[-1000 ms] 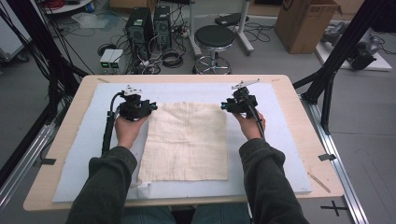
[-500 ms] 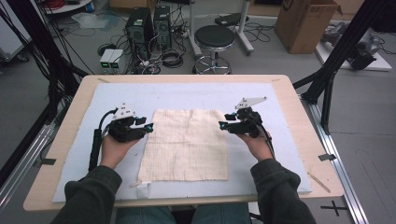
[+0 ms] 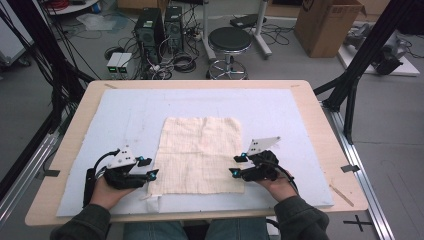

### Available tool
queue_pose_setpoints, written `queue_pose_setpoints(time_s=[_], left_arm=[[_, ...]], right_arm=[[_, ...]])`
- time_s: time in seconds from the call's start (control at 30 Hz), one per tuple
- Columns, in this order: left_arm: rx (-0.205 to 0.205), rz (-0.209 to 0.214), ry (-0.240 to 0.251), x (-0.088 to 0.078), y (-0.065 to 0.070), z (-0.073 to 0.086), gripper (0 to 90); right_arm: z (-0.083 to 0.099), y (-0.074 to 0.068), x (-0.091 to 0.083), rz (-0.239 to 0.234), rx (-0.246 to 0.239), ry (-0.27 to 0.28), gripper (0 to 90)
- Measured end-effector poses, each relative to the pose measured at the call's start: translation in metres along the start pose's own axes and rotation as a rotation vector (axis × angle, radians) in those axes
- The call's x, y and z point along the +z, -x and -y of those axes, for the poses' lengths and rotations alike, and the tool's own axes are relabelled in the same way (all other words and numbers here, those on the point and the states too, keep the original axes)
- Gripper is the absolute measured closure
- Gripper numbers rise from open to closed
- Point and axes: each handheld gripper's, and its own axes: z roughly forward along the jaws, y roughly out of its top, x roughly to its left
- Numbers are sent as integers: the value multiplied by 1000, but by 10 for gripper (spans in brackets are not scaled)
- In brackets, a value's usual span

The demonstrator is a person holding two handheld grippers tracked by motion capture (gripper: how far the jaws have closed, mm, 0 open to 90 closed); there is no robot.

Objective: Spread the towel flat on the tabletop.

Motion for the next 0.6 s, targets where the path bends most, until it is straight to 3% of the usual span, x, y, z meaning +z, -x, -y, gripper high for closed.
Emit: queue_pose_setpoints(time_s=[0.2,0.27,0.4,0.43,0.53,0.6], left_arm=[[27,64,-68,12,2,5,592],[50,67,-105,16,5,7,624],[79,55,-103,18,8,7,695],[85,56,-105,17,8,7,718],[111,66,-103,17,12,7,841],[113,62,-103,17,13,8,875]], right_arm=[[10,-2,10,-21,1,-33,548],[11,-2,12,-23,1,-40,572],[13,-5,19,-17,-33,-106,635],[13,-5,19,-14,-49,-103,646],[13,-3,20,-25,-34,-105,725],[13,0,20,-32,-30,-102,778]])
